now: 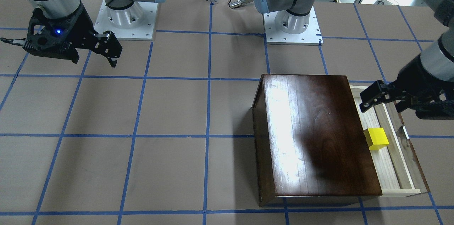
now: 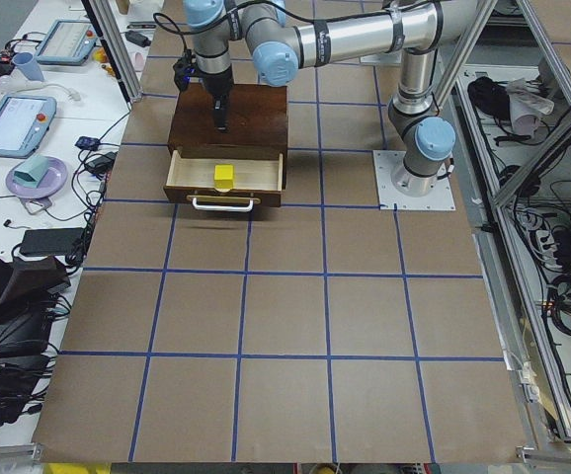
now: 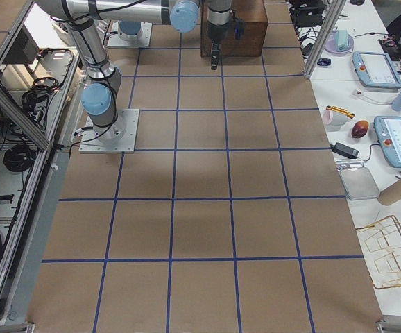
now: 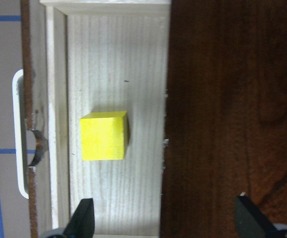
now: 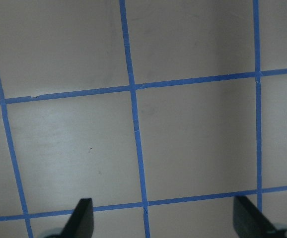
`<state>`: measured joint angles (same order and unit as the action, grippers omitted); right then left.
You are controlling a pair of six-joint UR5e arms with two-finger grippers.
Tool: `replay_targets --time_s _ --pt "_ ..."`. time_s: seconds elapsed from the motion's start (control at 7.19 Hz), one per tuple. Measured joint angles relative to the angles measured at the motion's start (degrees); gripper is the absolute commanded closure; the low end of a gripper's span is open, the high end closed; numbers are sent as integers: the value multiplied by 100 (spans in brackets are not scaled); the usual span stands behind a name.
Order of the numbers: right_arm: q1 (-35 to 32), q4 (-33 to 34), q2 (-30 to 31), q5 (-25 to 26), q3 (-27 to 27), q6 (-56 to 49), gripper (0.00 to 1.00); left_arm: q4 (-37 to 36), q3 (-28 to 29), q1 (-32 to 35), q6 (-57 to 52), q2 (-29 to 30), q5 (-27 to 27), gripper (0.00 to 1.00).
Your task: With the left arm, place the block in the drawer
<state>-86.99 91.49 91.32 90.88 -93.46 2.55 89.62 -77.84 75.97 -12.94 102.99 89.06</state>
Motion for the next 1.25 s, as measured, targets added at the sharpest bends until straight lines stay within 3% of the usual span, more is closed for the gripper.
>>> replay_targets --time_s 0.56,1.25 --pt "-1 0 0 -8 4 0 0 -1 -429 1067 941 -218 61 0" --pt "0 0 0 -1 4 0 0 -96 -1153 1295 997 -680 204 0"
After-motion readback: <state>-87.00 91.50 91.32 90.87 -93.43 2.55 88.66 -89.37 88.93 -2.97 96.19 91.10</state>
